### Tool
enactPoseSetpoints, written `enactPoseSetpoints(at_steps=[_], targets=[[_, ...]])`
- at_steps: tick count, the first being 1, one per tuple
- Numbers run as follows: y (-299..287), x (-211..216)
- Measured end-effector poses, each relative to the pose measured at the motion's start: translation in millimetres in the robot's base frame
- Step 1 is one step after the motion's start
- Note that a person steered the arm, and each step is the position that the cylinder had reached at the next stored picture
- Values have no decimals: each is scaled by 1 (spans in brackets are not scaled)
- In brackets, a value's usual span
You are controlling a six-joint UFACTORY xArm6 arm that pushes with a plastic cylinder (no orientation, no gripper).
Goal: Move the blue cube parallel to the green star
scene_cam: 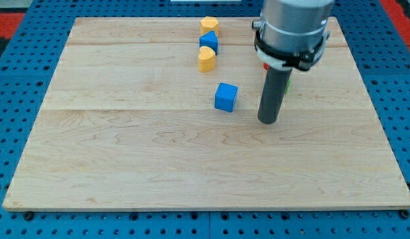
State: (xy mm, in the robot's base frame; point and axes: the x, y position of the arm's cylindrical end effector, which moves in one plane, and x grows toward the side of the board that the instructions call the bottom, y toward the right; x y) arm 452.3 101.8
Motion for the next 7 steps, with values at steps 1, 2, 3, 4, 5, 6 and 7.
enactPoseSetpoints(at_steps=[1, 2, 3, 4, 5, 6, 7], targets=[[-25, -16], [-66, -21], [-85, -20], [-96, -20], [-104, -12], [-122, -12], [-138, -15]])
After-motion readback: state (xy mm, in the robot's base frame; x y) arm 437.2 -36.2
